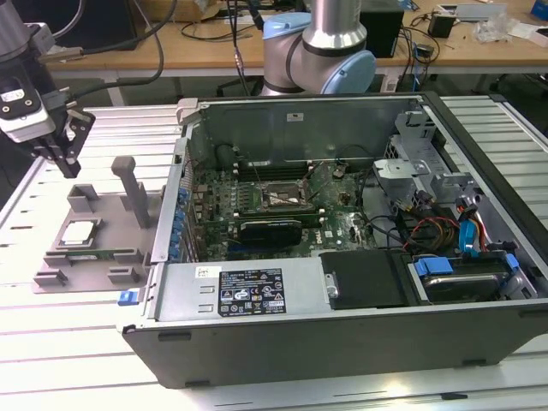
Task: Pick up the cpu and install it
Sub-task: 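Pick up the cpu and move it towards the insertion slot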
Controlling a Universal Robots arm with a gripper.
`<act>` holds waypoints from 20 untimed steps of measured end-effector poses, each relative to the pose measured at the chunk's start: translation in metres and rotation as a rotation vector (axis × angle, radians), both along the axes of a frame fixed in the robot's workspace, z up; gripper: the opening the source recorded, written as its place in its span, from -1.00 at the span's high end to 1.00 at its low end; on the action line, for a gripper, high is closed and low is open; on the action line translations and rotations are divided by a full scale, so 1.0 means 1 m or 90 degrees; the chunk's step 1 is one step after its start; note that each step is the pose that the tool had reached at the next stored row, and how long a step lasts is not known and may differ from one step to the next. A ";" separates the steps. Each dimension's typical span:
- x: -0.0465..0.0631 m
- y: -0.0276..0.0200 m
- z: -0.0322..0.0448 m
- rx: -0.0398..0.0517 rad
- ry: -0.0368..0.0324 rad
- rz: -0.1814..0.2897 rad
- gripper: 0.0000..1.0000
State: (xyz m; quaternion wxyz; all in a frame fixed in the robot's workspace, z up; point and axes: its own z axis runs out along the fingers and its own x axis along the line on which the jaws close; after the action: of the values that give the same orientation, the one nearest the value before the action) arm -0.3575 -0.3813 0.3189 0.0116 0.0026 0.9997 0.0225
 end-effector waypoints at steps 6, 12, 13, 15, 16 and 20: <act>-0.005 -0.0001 -0.0070 0.0000 0.0032 0.000 0.79; -0.010 -0.0003 -0.0151 0.0000 0.0105 0.000 0.79; -0.011 -0.0006 -0.0163 0.0000 0.0106 0.000 0.79; -0.011 -0.0018 -0.0185 0.0000 0.0111 0.000 0.79; -0.011 -0.0024 -0.0196 0.0000 0.0113 0.000 0.79; -0.013 -0.0052 -0.0263 0.0000 0.0116 0.000 0.79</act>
State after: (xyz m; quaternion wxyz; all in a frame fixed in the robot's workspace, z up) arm -0.3706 -0.3866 0.2926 0.0025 0.0028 0.9997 0.0224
